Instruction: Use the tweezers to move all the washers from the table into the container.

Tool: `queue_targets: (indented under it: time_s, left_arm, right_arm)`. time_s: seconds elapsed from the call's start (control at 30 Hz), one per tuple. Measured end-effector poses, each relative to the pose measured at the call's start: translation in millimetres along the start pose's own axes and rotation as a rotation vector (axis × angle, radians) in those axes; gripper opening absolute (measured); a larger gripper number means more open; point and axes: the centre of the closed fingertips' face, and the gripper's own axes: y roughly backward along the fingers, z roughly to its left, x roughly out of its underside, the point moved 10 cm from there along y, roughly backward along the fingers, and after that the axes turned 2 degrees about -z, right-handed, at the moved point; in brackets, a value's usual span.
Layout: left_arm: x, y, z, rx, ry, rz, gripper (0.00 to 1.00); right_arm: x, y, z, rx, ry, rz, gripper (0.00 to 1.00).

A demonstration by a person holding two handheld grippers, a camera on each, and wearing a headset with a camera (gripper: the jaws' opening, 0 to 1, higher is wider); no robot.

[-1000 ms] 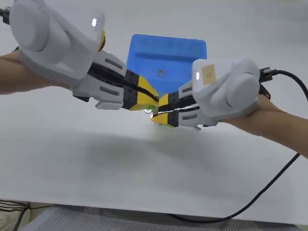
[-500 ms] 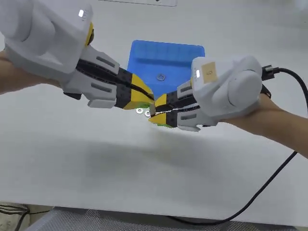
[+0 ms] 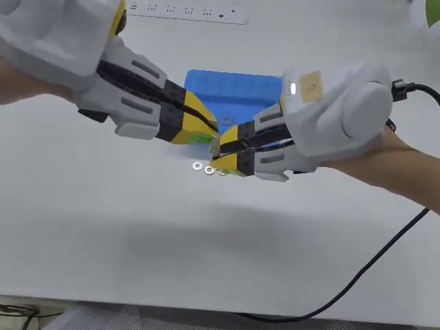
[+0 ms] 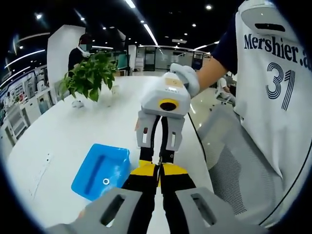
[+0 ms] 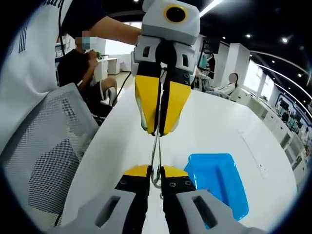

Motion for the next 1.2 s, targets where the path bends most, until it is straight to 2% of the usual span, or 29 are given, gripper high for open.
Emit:
queue_targets:
  time_s: [0.3,0.43,0.7,0.83,0.97,1.1,1.2]
  left_arm:
    - [-17.5,8.8,8.5,0.001,-0.046,0.015,0.06]
    - [-23.5,12.2,14.3,-0.005,-0.064,0.020,0.06]
    - [-31.0,10.9,35.5,-0.023,-0.101,0.028,0.06]
    - [-35.0,6.1,51.5,-0.026,-0.127,0.031,0.05]
    - [-34.4,-0.6,66.8,-0.026,-0.139,0.027,0.05]
    - [-26.6,-13.9,80.3,-0.028,-0.154,0.028,0.05]
    - [-18.0,-23.2,90.3,-0.034,-0.136,0.034,0.05]
  right_arm:
    - [-13.8,6.6,-11.2,0.021,0.020,-0.020,0.09]
    - [-20.3,8.7,-22.2,0.032,0.047,-0.017,0.09]
    - [-19.4,11.7,-44.5,0.060,0.070,-0.012,0.09]
    - [-15.2,14.9,-59.3,0.086,0.068,-0.010,0.09]
    - [-7.1,17.7,-72.0,0.107,0.066,-0.003,0.09]
    - [9.7,15.3,-86.3,0.112,0.072,0.027,0.09]
    - [24.4,9.9,-94.6,0.106,0.056,0.046,0.09]
